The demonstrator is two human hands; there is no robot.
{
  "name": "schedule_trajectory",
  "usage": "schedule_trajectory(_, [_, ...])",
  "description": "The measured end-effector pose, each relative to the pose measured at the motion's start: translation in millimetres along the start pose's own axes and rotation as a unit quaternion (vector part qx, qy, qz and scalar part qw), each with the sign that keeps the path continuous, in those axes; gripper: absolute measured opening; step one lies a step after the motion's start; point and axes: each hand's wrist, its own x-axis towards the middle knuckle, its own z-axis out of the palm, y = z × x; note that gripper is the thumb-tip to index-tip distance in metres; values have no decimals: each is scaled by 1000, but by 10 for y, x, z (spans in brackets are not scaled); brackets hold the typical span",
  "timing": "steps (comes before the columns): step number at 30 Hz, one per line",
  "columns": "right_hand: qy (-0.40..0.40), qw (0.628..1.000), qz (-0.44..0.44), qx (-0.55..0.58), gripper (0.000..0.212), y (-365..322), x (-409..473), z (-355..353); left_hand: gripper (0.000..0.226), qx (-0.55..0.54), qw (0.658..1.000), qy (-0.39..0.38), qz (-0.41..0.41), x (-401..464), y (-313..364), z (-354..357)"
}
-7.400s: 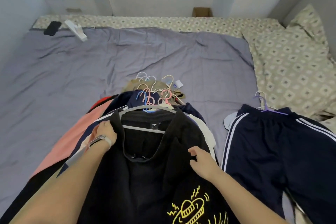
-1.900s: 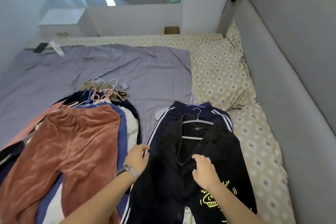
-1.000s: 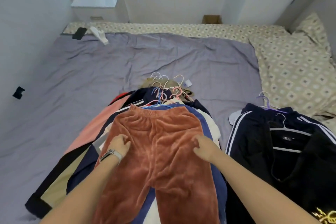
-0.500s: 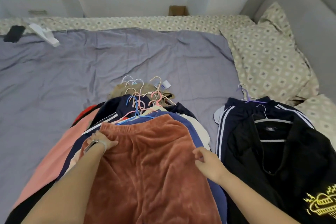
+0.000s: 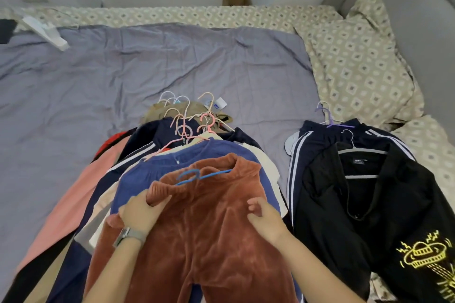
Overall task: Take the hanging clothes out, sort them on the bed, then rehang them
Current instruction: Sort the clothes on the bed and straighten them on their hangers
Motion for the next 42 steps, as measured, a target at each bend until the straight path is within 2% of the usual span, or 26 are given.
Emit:
schedule_trajectory(2, [48,998,-15,32,43,-5,-63,-57,56,-56,998,-4,-17,-373,-43,-93])
schedule_trajectory(4, [107,991,-65,52,54,-29,-144,-175,44,-127,992,-3,-24,-777,32,-259])
schedule_trajectory(6, [123,983,-126,55,67,-88,-258,-322,19,-164,986,2,-36,-1125,103,-445])
schedule_trajectory(7, [120,978,-164,43,73,-120,-319,-392,14,-179,983,0,-30,-1270,124,-544])
schedule_trajectory(11, [125,943,-284,-124,82,-212,-555,-593,38,-183,983,-13,-18,-1819,85,-866])
schedule_trajectory(13, [164,908,-322,-213,78,-268,-729,-682,35,-191,981,-16,-17,-2101,172,-999])
schedule_trajectory(15, [173,892,-360,-213,65,-282,-906,-767,29,-210,978,-7,-4,-2418,265,-1072])
schedule_trajectory(19, [125,905,-370,-169,25,-68,-1273,-986,50,-198,979,55,16,-3129,360,-942])
schedule_trajectory(22, [76,905,-402,-117,8,361,-1683,-1250,42,-134,979,151,12,-3653,479,-700])
schedule_trajectory(26, [112,902,-411,-65,18,915,-2272,-1620,42,-127,967,220,-5,-4181,657,-344])
schedule_trajectory(29, [128,905,-406,-15,6,1216,-2666,-1934,41,-118,961,250,5,-4605,958,-160])
schedule_trajectory(33, [163,902,-397,40,17,1542,-3141,-2322,42,-108,959,260,28,-5161,1249,35])
schedule_trajectory(42, [265,864,-428,18,14,2004,-3820,-2439,21,-133,953,268,50,-6020,1381,178])
